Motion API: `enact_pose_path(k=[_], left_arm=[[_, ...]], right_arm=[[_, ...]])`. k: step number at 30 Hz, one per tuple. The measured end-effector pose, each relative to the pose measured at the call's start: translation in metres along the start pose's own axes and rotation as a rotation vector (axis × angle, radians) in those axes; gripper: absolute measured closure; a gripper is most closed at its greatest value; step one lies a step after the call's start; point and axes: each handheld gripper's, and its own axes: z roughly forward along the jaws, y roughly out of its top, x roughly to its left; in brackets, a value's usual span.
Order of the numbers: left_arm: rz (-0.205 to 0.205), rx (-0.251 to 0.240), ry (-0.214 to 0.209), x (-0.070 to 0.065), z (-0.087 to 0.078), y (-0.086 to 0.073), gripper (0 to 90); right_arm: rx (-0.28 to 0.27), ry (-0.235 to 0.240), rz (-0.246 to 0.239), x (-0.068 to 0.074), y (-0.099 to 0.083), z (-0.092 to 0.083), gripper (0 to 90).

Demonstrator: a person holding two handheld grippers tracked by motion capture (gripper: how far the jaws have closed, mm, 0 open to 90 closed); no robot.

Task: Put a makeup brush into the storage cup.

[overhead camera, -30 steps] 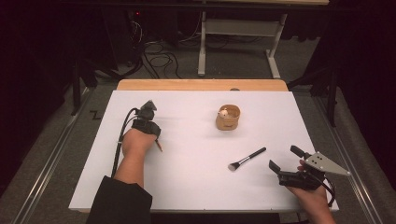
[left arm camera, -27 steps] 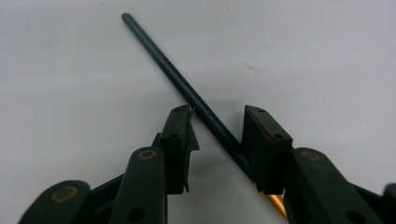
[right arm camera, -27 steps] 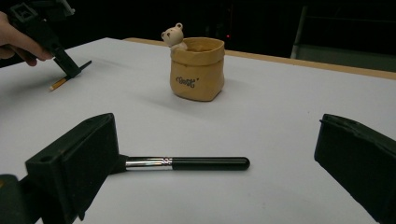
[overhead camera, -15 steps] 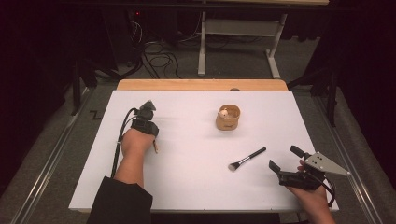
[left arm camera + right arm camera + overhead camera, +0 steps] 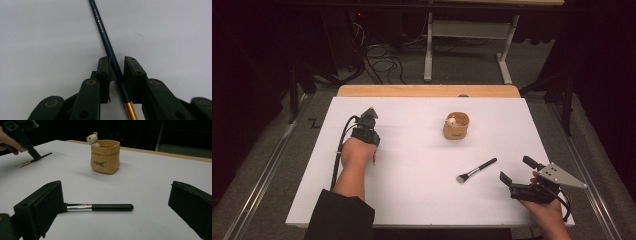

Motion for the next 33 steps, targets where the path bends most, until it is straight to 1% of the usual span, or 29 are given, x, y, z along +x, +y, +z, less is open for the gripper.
enact_pose_path(k=[5,14,19,20,25,28,30,33], left_arm=[[-0.005,0.0,0.002,0.0009,0.0,0.0,77.6],[0.004,-0.003,0.005,0.0024,0.0002,-0.0003,82.2],[0.017,-0.006,0.009,0.0018,0.0001,-0.001,82.6],[0.029,-0.008,0.012,0.0014,0.0,-0.0015,83.0],[0.022,-0.003,0.005,0.0024,0.0002,-0.0008,83.1],[0.022,-0.001,0.008,0.0018,0.0003,-0.0006,82.8],[0.015,0.001,0.008,0.0016,0.0005,-0.0003,82.2],[0.022,0.0,0.014,0.001,0.0006,-0.0003,82.1]], right_arm=[[0.002,0.0,0.002,0.0008,0.0,0.0003,0.5],[-0.005,0.0,-0.001,0.0018,0.0011,-0.0006,0.5],[-0.003,0.002,-0.002,0.0017,0.001,-0.0005,0.5],[-0.003,0.0,-0.002,0.0018,0.0009,-0.0004,0.5],[-0.002,0.003,0.0,0.0013,0.0005,0.0,0.5],[-0.003,0.003,0.003,0.0017,0.0005,-0.0003,0.5],[-0.003,0.004,0.002,0.0014,0.0002,0.0001,0.5],[0.0,0.003,0.004,0.0011,-0.0002,0.0005,0.5]])
